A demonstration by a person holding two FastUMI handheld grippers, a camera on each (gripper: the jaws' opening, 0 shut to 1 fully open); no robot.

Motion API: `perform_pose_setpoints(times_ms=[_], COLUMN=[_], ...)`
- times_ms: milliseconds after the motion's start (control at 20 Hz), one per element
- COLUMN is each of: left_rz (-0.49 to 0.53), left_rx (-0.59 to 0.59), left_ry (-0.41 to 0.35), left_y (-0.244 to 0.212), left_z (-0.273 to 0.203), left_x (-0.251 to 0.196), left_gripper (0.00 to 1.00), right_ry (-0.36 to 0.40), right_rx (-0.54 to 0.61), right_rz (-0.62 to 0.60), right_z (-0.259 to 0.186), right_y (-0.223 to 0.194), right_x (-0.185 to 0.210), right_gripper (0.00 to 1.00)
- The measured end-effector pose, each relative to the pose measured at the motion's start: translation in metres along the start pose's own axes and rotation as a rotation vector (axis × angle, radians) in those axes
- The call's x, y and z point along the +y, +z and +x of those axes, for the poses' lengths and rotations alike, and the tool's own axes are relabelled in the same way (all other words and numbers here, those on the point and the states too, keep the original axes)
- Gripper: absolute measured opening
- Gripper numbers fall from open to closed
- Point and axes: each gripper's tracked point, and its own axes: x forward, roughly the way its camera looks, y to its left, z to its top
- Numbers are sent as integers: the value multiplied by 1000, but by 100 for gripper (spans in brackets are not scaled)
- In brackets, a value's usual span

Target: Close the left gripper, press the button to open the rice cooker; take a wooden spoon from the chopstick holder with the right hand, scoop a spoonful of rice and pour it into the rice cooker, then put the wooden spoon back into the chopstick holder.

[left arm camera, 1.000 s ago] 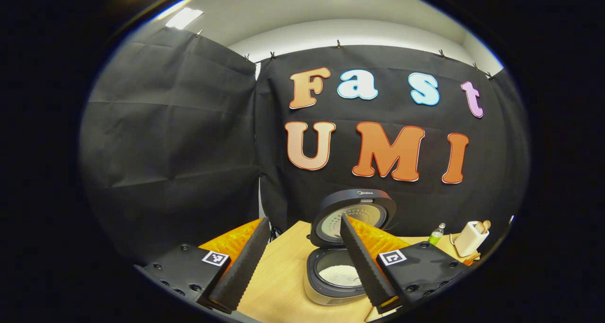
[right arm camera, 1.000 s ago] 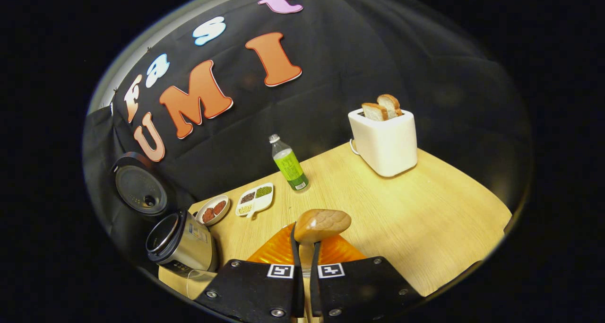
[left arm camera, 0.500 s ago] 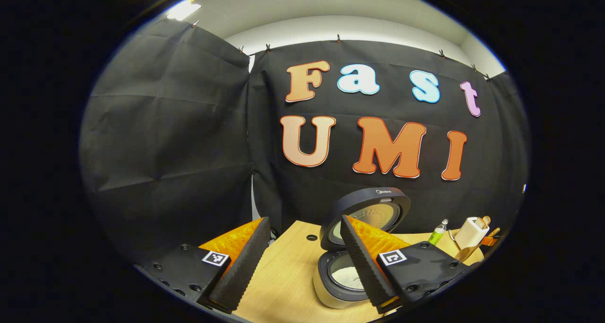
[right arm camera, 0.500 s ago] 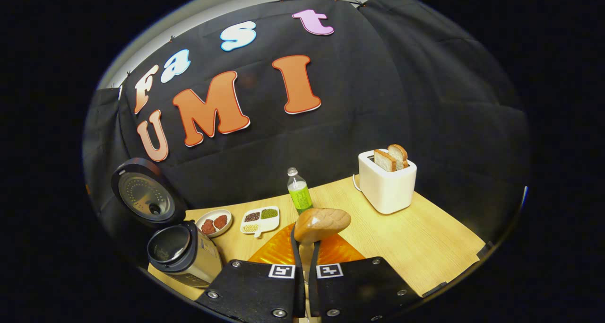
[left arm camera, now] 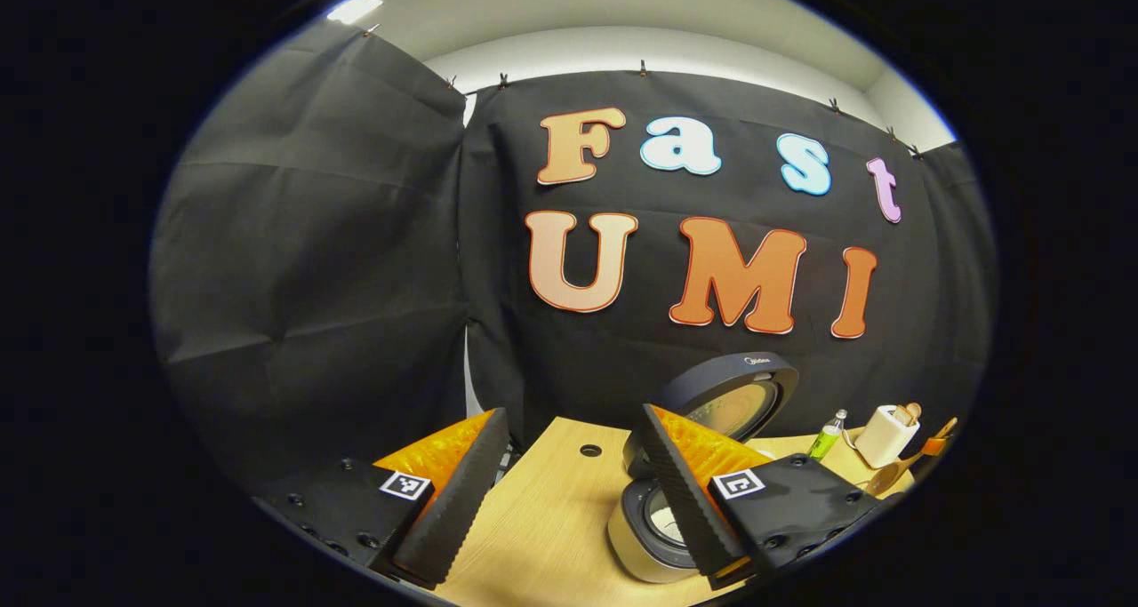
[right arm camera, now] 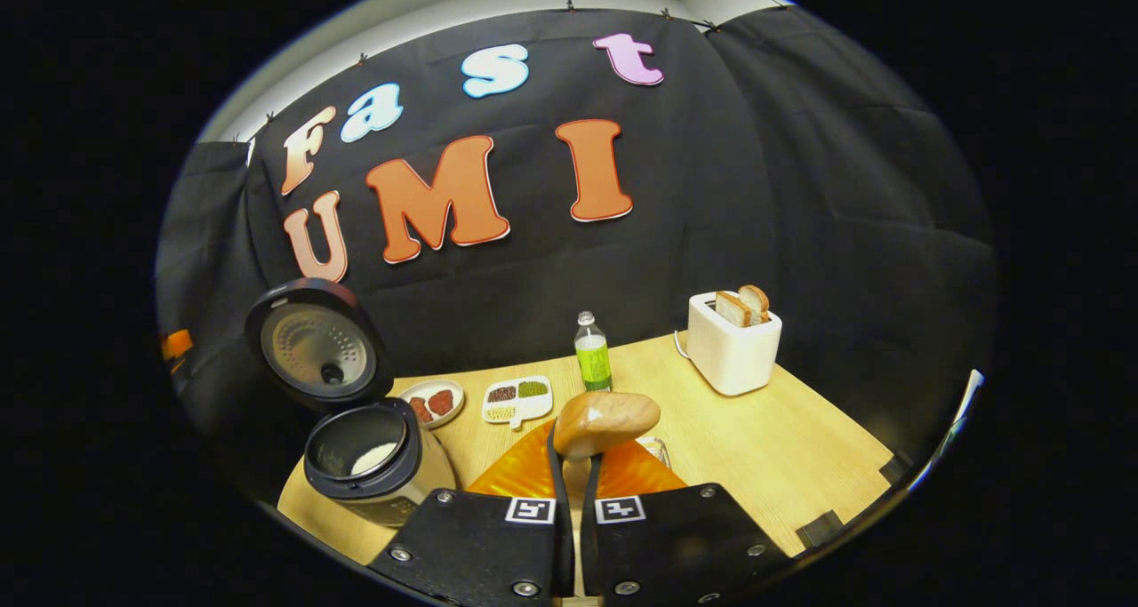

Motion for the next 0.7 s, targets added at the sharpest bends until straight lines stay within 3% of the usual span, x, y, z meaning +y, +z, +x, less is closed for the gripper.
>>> perform_pose_setpoints(times_ms=[300,700], left_rz=[13,34], left_rx=[22,36], left_ry=[-47,-67], left_y=[-9,-15], left_z=[11,15], left_x=[2,2], left_gripper=[98,97], right_ry=[-42,-82], right_rx=[76,203], right_rz=[-94,-181], right_z=[-14,5], right_y=[-49,-114], right_x=[7,9], right_gripper=[2,2])
